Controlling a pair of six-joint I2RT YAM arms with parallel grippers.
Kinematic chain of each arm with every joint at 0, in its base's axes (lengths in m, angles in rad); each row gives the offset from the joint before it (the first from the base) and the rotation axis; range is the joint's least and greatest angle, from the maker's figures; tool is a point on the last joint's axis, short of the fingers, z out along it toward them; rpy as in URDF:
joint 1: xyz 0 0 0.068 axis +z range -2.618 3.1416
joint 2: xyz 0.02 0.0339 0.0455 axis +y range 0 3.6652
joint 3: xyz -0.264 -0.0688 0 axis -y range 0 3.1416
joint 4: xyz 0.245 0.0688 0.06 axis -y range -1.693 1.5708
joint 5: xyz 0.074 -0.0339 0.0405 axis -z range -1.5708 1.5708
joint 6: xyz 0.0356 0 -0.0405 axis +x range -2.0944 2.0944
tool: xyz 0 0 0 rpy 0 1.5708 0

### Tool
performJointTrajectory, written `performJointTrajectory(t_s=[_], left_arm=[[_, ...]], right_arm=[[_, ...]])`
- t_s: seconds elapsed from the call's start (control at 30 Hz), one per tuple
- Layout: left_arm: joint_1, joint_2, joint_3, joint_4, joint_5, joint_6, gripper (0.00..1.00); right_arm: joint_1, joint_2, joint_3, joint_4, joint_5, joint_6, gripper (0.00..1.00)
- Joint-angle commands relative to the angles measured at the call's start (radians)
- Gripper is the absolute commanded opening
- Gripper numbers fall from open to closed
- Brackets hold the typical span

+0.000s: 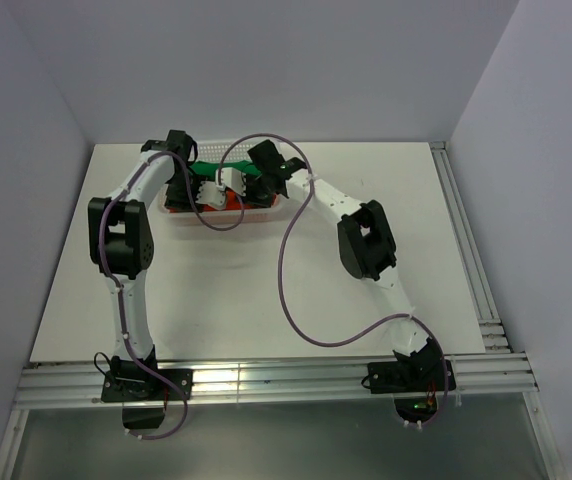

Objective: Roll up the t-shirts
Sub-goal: Place the rolled tshirt into the container

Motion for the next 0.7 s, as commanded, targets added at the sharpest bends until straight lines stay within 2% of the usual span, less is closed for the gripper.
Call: performJointTrajectory(t_s=[0.0,0.03,0.1,0.2,0.27,0.5,0.67], left_arm=[[0.0,-0.055,0.03,-0.052,-0.003,0.029,0.61],[0.0,-0.057,0.028,-0.049,-0.001,0.029,0.64],[0.0,-0.061,0.028,-0.052,0.006,0.032,0.65],[0.0,-0.061,0.031,-0.046,0.014,0.031,0.63],[0.0,-0.061,0.034,-0.043,0.017,0.032,0.61],[0.0,-0.065,0.047,-0.054,0.034,0.037,0.6],[0.0,-0.066,0.065,-0.12,0.025,0.081,0.59]], right_arm=[[-0.003,-0.082,-0.04,0.018,0.006,0.022,0.36],[-0.001,-0.084,-0.046,0.036,0.011,0.031,0.41],[-0.003,-0.094,-0.062,0.046,0.008,0.036,0.42],[-0.003,-0.102,-0.066,0.052,0.0,0.045,0.43],[-0.003,-0.107,-0.065,0.064,-0.007,0.054,0.49],[-0.003,-0.13,-0.067,0.086,-0.041,0.066,0.51],[-0.003,-0.119,-0.022,0.031,-0.063,0.059,0.46]])
